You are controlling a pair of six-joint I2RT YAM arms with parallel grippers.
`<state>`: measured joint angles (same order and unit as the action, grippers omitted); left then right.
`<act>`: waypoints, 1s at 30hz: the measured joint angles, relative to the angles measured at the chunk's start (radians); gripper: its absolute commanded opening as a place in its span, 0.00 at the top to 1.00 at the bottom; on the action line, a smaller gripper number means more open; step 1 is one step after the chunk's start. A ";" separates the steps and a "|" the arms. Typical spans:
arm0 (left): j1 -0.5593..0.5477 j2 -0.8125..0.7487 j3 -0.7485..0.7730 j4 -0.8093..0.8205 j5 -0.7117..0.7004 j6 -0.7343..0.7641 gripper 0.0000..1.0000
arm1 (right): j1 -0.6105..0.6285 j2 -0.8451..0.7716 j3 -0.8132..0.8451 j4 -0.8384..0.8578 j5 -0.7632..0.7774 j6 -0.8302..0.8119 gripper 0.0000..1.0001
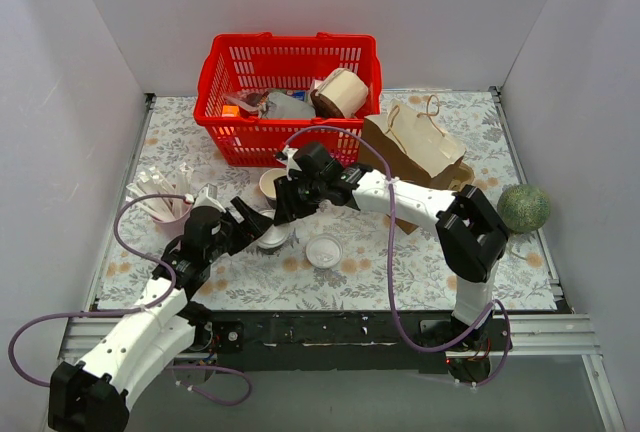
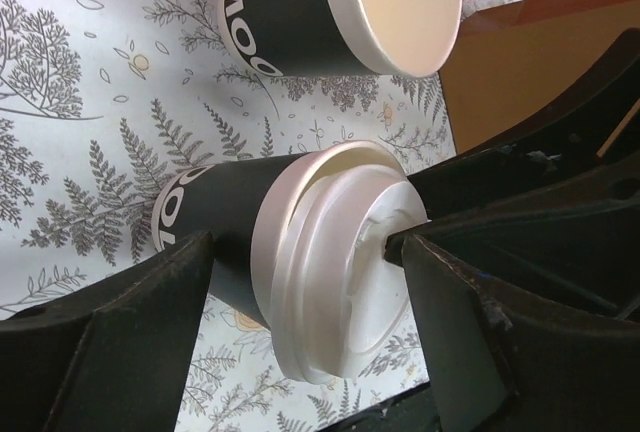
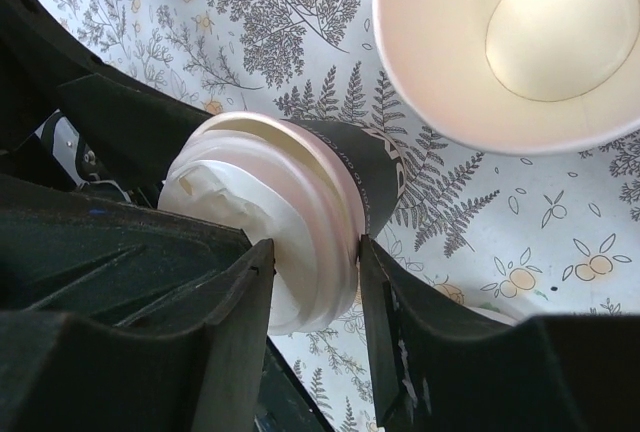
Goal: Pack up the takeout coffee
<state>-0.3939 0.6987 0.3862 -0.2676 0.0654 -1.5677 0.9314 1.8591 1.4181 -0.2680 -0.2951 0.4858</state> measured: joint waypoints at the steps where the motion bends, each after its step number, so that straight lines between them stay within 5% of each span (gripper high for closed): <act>1: 0.000 -0.008 -0.010 0.014 -0.003 0.000 0.35 | 0.000 0.001 0.000 0.001 -0.003 -0.002 0.53; 13: 0.002 -0.018 -0.039 0.030 -0.023 -0.018 0.67 | -0.002 0.032 0.042 -0.023 -0.005 -0.029 0.59; 15: 0.004 -0.034 -0.055 0.045 -0.021 -0.031 0.52 | -0.003 0.034 0.048 -0.029 -0.006 -0.031 0.60; 19: 0.006 -0.076 -0.095 0.076 -0.012 -0.064 0.44 | -0.014 0.034 0.048 -0.030 -0.015 -0.034 0.60; 24: 0.005 -0.083 -0.100 0.089 0.008 -0.080 0.31 | -0.027 0.034 0.048 -0.028 -0.029 -0.038 0.48; 30: 0.004 -0.038 -0.089 0.108 0.012 -0.104 0.33 | -0.027 0.034 0.053 -0.029 -0.034 -0.053 0.35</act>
<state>-0.3897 0.6609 0.2974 -0.1596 0.0776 -1.6714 0.9043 1.8935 1.4712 -0.2970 -0.3290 0.4324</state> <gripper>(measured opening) 0.680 0.597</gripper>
